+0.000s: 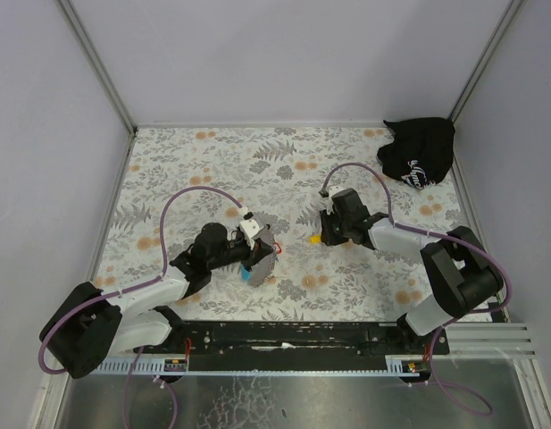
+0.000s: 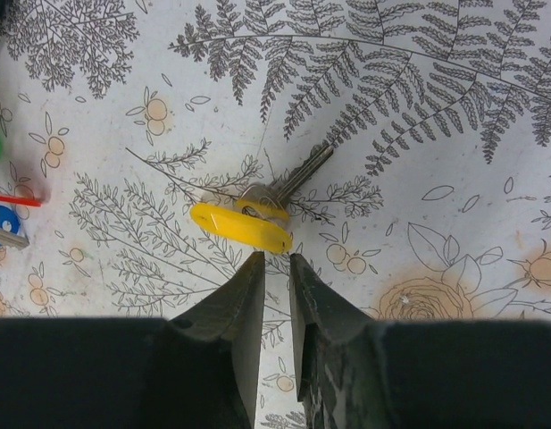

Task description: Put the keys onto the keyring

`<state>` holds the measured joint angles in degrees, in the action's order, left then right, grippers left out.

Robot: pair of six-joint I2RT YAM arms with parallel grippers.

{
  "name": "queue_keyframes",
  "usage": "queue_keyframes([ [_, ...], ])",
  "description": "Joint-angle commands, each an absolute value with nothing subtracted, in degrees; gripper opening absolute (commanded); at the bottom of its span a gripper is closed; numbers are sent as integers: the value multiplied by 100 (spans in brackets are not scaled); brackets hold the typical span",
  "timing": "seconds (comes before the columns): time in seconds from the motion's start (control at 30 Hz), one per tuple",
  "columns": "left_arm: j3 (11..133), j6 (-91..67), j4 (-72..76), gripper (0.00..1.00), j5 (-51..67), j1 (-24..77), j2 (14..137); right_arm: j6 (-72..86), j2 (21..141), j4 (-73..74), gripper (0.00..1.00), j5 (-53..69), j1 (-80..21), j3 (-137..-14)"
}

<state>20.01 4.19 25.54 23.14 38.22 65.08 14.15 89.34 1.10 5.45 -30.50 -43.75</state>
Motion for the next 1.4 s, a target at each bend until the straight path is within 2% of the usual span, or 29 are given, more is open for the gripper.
queue_keyframes([
  [0.0, 2166, 369, 2614, 0, 2374, 3841, 6504, 1677, 9056, -373, 24, 528, -3091, -4329],
  [0.17, 2171, 365, 2602, 0, 2374, 3841, 6488, 1699, 9228, -507, 22, 466, -3088, -4356],
  [0.4, 2171, 367, 2594, 0, 2360, 3842, 6461, 1356, 8902, 85, 1, 285, -3092, -4605],
  [0.63, 2158, 367, 2593, 0, 2357, 3840, 6439, 830, 8465, 1451, 0, -156, -3197, -5209],
  [0.73, 2149, 360, 2593, 0, 2359, 3841, 6417, 759, 8427, 1614, 0, -143, -3289, -5354],
  [0.9, 2145, 351, 2579, 0, 2349, 3836, 6380, 871, 8656, 1019, 18, 310, -3276, -5166],
  [1.23, 2117, 338, 2594, 0, 2370, 3840, 6320, 868, 9067, -167, 28, 1740, -2671, -4709],
  [1.37, 2118, 343, 2580, 0, 2372, 3841, 6323, 1008, 9215, -419, 30, 1823, -2508, -4573],
])
